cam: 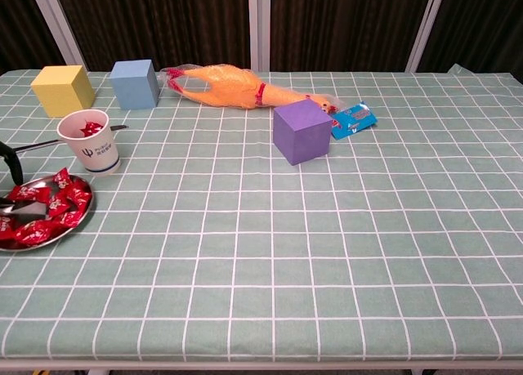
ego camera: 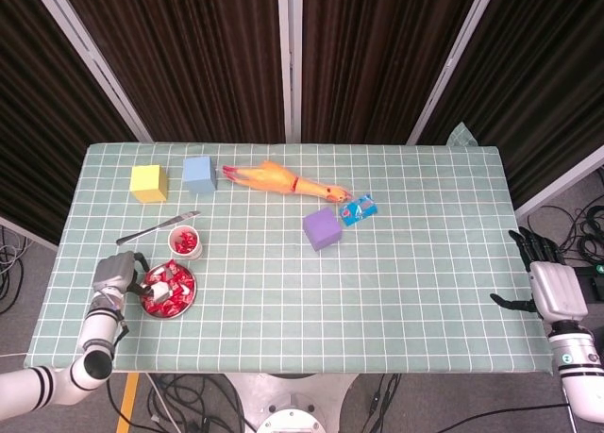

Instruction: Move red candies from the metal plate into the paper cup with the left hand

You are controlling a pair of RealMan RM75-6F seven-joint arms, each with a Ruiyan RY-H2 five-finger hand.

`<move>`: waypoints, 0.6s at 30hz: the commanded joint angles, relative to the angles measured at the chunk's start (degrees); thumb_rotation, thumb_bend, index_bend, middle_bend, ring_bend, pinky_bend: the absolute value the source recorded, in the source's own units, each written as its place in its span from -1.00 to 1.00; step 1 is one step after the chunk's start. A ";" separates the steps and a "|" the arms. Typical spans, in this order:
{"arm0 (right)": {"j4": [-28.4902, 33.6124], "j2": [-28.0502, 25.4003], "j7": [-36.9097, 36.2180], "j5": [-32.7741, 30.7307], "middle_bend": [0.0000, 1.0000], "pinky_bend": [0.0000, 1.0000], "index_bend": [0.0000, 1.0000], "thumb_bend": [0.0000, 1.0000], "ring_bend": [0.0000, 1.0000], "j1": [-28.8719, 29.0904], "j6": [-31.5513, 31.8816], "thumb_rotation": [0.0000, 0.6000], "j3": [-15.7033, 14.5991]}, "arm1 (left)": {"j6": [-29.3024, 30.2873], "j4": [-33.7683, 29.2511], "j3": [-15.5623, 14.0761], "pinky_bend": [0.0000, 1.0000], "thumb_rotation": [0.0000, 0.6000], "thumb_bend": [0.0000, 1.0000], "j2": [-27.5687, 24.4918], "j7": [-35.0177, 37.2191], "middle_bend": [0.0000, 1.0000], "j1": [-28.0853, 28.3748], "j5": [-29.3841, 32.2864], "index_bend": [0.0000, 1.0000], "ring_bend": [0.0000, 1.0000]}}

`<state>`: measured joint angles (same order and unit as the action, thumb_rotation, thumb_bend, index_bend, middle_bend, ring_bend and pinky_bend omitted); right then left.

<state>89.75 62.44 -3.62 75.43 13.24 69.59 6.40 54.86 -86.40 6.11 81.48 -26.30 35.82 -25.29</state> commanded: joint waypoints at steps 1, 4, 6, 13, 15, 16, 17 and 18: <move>0.13 -0.13 0.08 -0.05 -1.00 -1.00 -1.00 -1.00 -1.00 0.02 0.03 0.71 0.06 | 0.54 -0.51 0.54 1.00 1.00 -0.49 -0.16 0.64 1.00 -0.09 -0.70 0.05 1.00; 0.17 -0.20 0.10 -0.16 -1.00 -1.00 -1.00 -1.00 -1.00 0.04 -0.07 0.71 0.08 | 0.91 -0.85 1.03 1.00 1.00 -0.49 -0.15 0.97 1.00 0.01 -1.19 0.05 1.00; 0.08 -0.18 0.10 -0.28 -1.00 -1.00 -1.00 -1.00 -1.00 0.09 -0.23 0.71 0.08 | 0.83 -1.12 1.23 1.00 1.00 -0.49 -0.10 0.86 1.00 0.23 -1.02 0.05 1.00; -0.61 -0.08 -0.30 -0.59 -1.00 -1.00 -1.00 -1.00 -1.00 0.24 -0.66 0.71 0.18 | 0.85 -1.36 0.88 1.00 1.00 -0.49 0.72 0.27 1.00 0.48 -0.41 0.06 1.00; -0.80 -0.06 -0.46 -0.57 -1.00 -1.00 -1.00 -1.00 -1.00 0.22 -0.68 0.71 0.16 | 1.16 -1.42 0.87 1.00 1.00 -0.49 0.87 0.16 1.00 0.47 -0.27 0.08 1.00; -0.88 -0.04 -0.56 -0.56 -1.00 -1.00 -1.00 -1.00 -1.00 0.21 -0.69 0.71 0.14 | 1.35 -1.40 0.89 1.00 1.00 -0.49 0.95 0.16 1.00 0.46 -0.32 0.08 1.00; -0.97 -0.02 -0.71 -0.54 -1.00 -1.00 -1.00 -1.00 -1.00 0.22 -0.72 0.71 0.15 | 1.58 -1.35 0.93 1.00 1.00 -0.49 1.07 0.18 1.00 0.43 -0.39 0.09 1.00; -1.03 0.01 -0.77 -0.50 -1.00 -1.00 -1.00 -1.00 -1.00 0.20 -0.71 0.71 0.13 | 1.72 -1.28 0.97 1.00 1.00 -0.49 1.17 0.19 1.00 0.44 -0.44 0.09 1.00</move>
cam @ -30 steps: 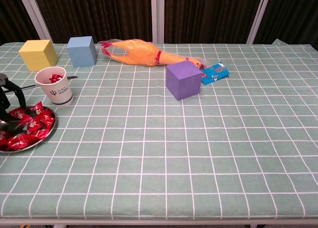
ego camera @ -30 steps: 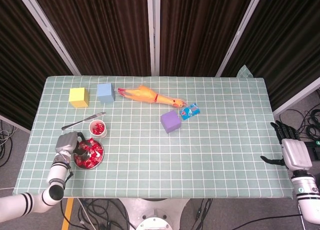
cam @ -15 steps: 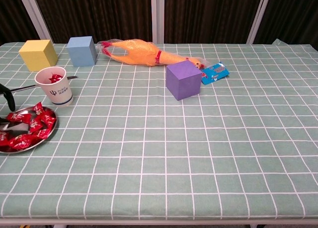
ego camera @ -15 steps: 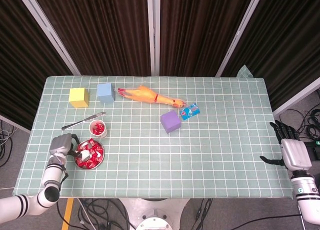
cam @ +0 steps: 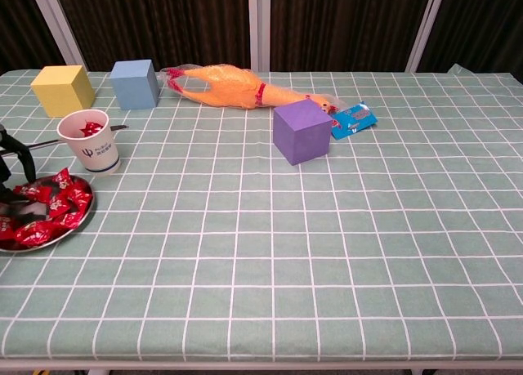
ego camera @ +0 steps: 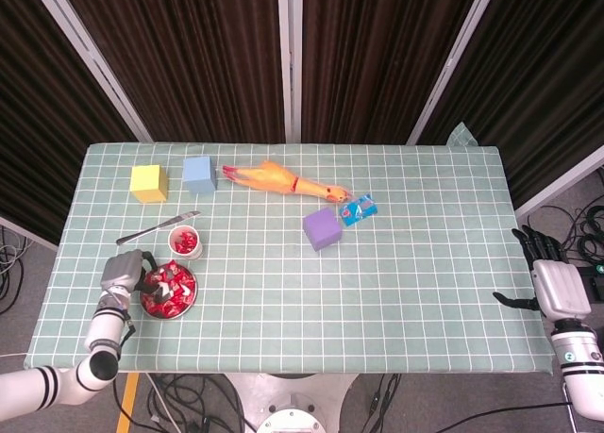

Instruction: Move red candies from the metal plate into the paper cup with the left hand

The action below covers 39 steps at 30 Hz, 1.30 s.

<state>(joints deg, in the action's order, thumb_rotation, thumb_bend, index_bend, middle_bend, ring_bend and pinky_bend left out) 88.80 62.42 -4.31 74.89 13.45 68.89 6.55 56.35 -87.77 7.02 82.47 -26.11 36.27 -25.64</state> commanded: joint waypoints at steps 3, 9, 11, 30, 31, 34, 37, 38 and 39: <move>-0.25 0.21 -0.29 0.24 -1.00 -1.00 -1.00 -1.00 -1.00 -0.14 0.12 0.71 -0.18 | 0.76 0.52 -0.02 1.00 1.00 -0.48 0.65 -0.47 1.00 0.11 -0.31 0.10 1.00; -0.55 0.14 -0.59 0.12 -1.00 -1.00 -1.00 -1.00 -1.00 -0.35 0.35 0.71 -0.12 | 0.35 1.44 -0.27 1.00 1.00 -0.47 1.53 -0.99 1.00 0.23 -0.14 0.11 1.00; -0.60 0.14 -0.63 0.11 -1.00 -1.00 -1.00 -1.00 -1.00 -0.37 0.38 0.71 -0.10 | 0.10 1.68 -0.27 1.00 1.00 -0.47 1.70 -0.97 1.00 0.22 -0.02 0.11 1.00; -0.53 0.38 0.11 -0.33 -1.00 -1.00 -1.00 -1.00 -1.00 0.08 -0.42 0.71 0.00 | -1.28 4.31 -0.43 1.00 1.00 -0.37 2.80 -1.77 1.00 0.34 0.89 0.24 1.00; -0.50 0.39 0.14 -0.35 -1.00 -1.00 -1.00 -1.00 -1.00 0.10 -0.45 0.71 0.01 | -1.23 4.26 -0.35 1.00 1.00 -0.36 2.75 -1.76 1.00 0.35 0.89 0.27 1.00; -0.44 0.42 0.19 -0.33 -1.00 -1.00 -1.00 -1.00 -1.00 0.16 -0.46 0.71 0.04 | -0.89 3.75 -0.16 1.00 1.00 -0.31 2.38 -1.89 1.00 0.42 0.68 0.32 1.00; -0.40 0.48 0.19 -0.23 -1.00 -1.00 -1.00 -1.00 -1.00 0.20 -0.47 0.71 0.01 | -0.56 2.96 -0.02 1.00 1.00 -0.30 1.87 -1.87 1.00 0.37 0.39 0.34 1.00; -0.39 0.48 0.19 -0.19 -1.00 -1.00 -1.00 -1.00 -1.00 0.19 -0.47 0.71 -0.02 | -0.45 2.62 0.04 1.00 1.00 -0.30 1.68 -1.85 1.00 0.35 0.29 0.34 1.00; -0.40 0.48 0.18 -0.17 -1.00 -1.00 -1.00 -1.00 -1.00 0.18 -0.44 0.71 -0.03 | -0.35 2.34 0.10 1.00 1.00 -0.30 1.53 -1.80 1.00 0.31 0.24 0.35 1.00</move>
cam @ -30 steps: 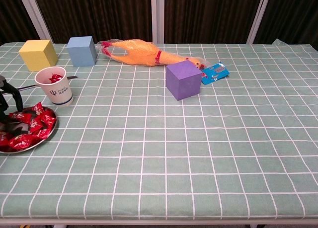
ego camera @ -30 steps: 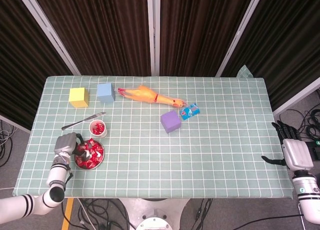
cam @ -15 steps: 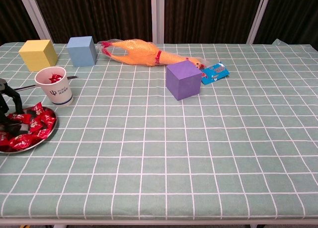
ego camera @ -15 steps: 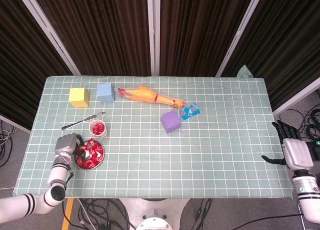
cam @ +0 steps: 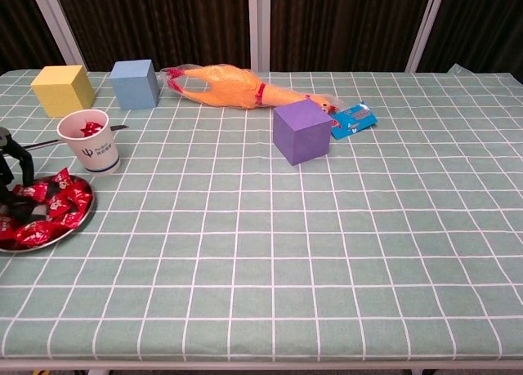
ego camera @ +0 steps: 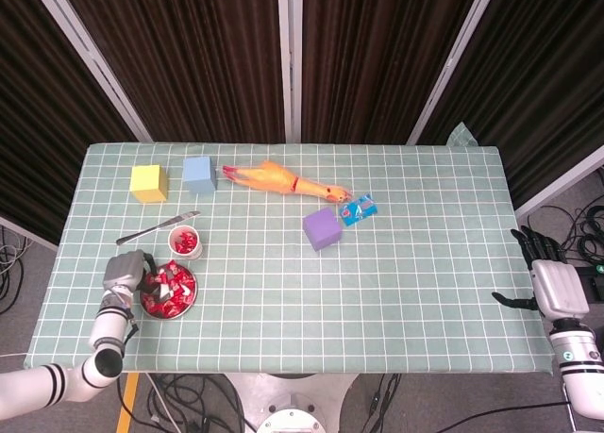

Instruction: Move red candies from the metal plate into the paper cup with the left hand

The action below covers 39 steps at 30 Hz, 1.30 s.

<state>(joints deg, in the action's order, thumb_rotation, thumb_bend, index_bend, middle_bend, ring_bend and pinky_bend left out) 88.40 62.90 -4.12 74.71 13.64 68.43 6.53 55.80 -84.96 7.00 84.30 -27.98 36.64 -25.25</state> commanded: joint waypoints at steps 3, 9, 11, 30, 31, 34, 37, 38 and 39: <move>-0.03 -0.02 -0.09 0.08 -1.00 -1.00 -1.00 -1.00 -1.00 -0.14 0.19 0.71 -0.07 | 0.83 -1.51 0.31 1.00 1.00 -0.30 -0.84 0.05 1.00 -0.11 -0.37 0.35 1.00; 0.06 -0.33 -0.46 0.25 -1.00 -1.00 -1.00 -1.00 -1.00 -0.21 0.41 0.71 0.02 | 4.11 -4.41 1.31 1.00 1.00 -0.29 -2.80 -0.45 1.00 -0.12 -1.24 0.35 1.00; 0.16 -0.44 -0.66 0.43 -1.00 -1.00 -1.00 -1.00 -1.00 -0.23 0.60 0.71 0.07 | 6.39 -5.63 1.92 1.00 1.00 -0.28 -3.92 -1.39 1.00 0.01 -1.26 0.35 1.00; 1.16 -1.57 -3.02 1.89 -1.00 -1.00 -1.00 -1.00 -1.00 -0.88 1.29 0.71 -0.49 | 14.48 -16.09 7.51 1.00 1.00 -0.24 -7.03 -5.51 1.00 3.45 -4.23 0.37 1.00; 1.05 -1.55 -3.05 1.86 -1.00 -1.00 -1.00 -1.00 -1.00 -0.89 1.25 0.71 -0.50 | 14.38 -15.96 7.67 1.00 1.00 -0.24 -6.72 -5.56 1.00 3.72 -4.27 0.37 1.00; 0.73 -1.52 -3.29 1.80 -1.00 -1.00 -1.00 -1.00 -1.00 -0.83 1.13 0.71 -0.44 | 13.70 -14.94 8.10 1.00 1.00 -0.24 -5.55 -5.70 1.00 4.65 -4.33 0.37 1.00; 0.52 -1.49 -3.46 1.85 -1.00 -1.00 -1.00 -1.00 -1.00 -0.81 1.23 0.71 -0.36 | 12.56 -13.04 8.46 1.00 1.00 -0.24 -4.05 -5.89 1.00 5.70 -3.77 0.37 1.00; 0.49 -1.47 -3.53 1.84 -1.00 -1.00 -1.00 -1.00 -1.00 -0.82 1.23 0.71 -0.34 | 12.01 -12.20 8.62 1.00 1.00 -0.24 -3.48 -5.95 1.00 6.11 -3.35 0.37 1.00; 0.48 -1.47 -3.59 1.84 -1.00 -1.00 -1.00 -1.00 -1.00 -0.81 1.22 0.71 -0.33 | 11.64 -11.58 8.70 1.00 1.00 -0.24 -3.08 -6.03 1.00 6.40 -3.03 0.37 1.00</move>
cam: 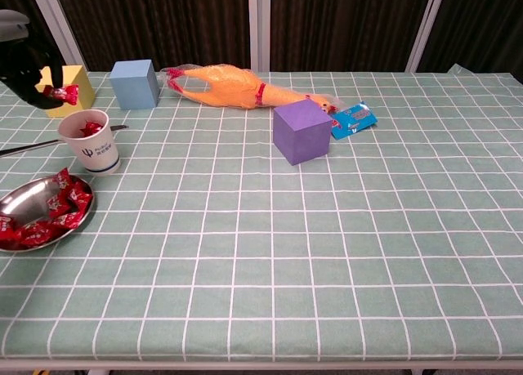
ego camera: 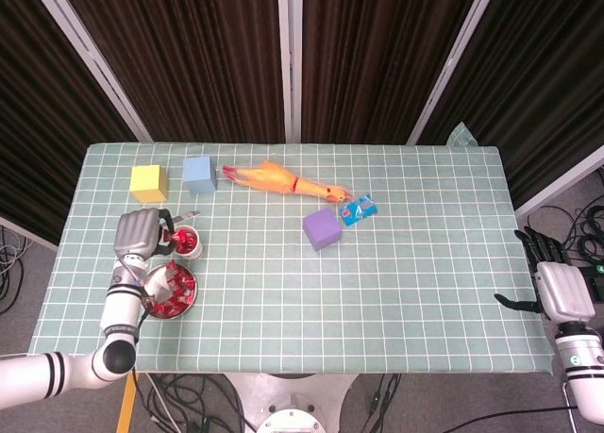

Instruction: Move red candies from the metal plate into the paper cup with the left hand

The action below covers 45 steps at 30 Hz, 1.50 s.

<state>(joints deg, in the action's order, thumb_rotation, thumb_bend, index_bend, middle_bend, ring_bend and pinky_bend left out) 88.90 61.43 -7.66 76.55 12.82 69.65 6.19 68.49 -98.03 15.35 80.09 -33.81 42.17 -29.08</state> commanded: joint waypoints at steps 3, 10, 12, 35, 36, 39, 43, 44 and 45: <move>-0.16 0.07 -0.10 -0.01 -1.00 -1.00 -1.00 -1.00 -1.00 -0.03 0.01 0.71 -0.01 | -2.05 3.21 0.51 1.00 1.00 -0.24 2.19 -0.30 1.00 1.53 1.80 0.37 1.00; -0.66 0.28 -0.40 -0.16 -1.00 -1.00 -1.00 -1.00 -1.00 0.01 -0.12 0.71 0.07 | -3.41 4.45 0.28 1.00 1.00 -0.30 2.51 0.11 1.00 1.71 2.91 0.27 1.00; -0.70 0.33 -0.46 -0.09 -1.00 -1.00 -1.00 -1.00 -1.00 0.01 -0.10 0.71 0.06 | -3.63 4.35 0.20 1.00 1.00 -0.33 2.31 0.28 1.00 1.65 3.01 0.24 1.00; -0.35 0.17 -0.43 0.13 -1.00 -1.00 -1.00 -1.00 -1.00 0.22 -0.17 0.71 0.18 | -0.02 -2.42 -0.69 1.00 1.00 -0.48 -2.80 4.02 1.00 -1.67 -0.35 0.11 1.00; -0.36 0.22 -0.51 0.22 -1.00 -1.00 -1.00 -1.00 -1.00 0.24 -0.15 0.71 0.17 | 0.79 -3.39 -1.10 1.00 1.00 -0.49 -3.40 4.61 1.00 -2.54 -0.87 0.11 1.00; -0.48 0.35 -0.65 0.47 -1.00 -1.00 -1.00 -1.00 -1.00 0.35 -0.32 0.71 0.04 | 2.49 -5.88 -3.05 1.00 1.00 -0.50 -5.12 6.49 1.00 -5.50 -2.40 0.11 1.00; -0.64 0.60 -0.65 0.83 -1.00 -1.00 -1.00 -1.00 -1.00 0.50 -0.61 0.70 -0.21 | 2.90 -6.23 -6.02 1.00 1.00 -0.51 -5.81 8.61 1.00 -8.64 -4.58 0.11 1.00; -0.56 0.68 -0.62 1.04 -1.00 -1.00 -1.00 -1.00 -1.00 0.48 -0.48 0.71 -0.28 | 2.76 -5.75 -6.73 1.00 1.00 -0.51 -5.57 9.29 1.00 -9.41 -4.99 0.11 1.00; -0.47 0.71 -0.59 1.22 -1.00 -1.00 -1.00 -1.00 -1.00 0.46 -0.33 0.71 -0.32 | 2.56 -5.31 -7.20 1.00 1.00 -0.51 -5.35 9.69 1.00 -9.88 -5.26 0.11 1.00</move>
<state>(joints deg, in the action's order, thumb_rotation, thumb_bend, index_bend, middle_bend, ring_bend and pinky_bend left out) 88.38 62.10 -8.26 77.70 13.30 69.26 5.91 71.06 -103.78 8.89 74.69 -24.84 33.04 -33.78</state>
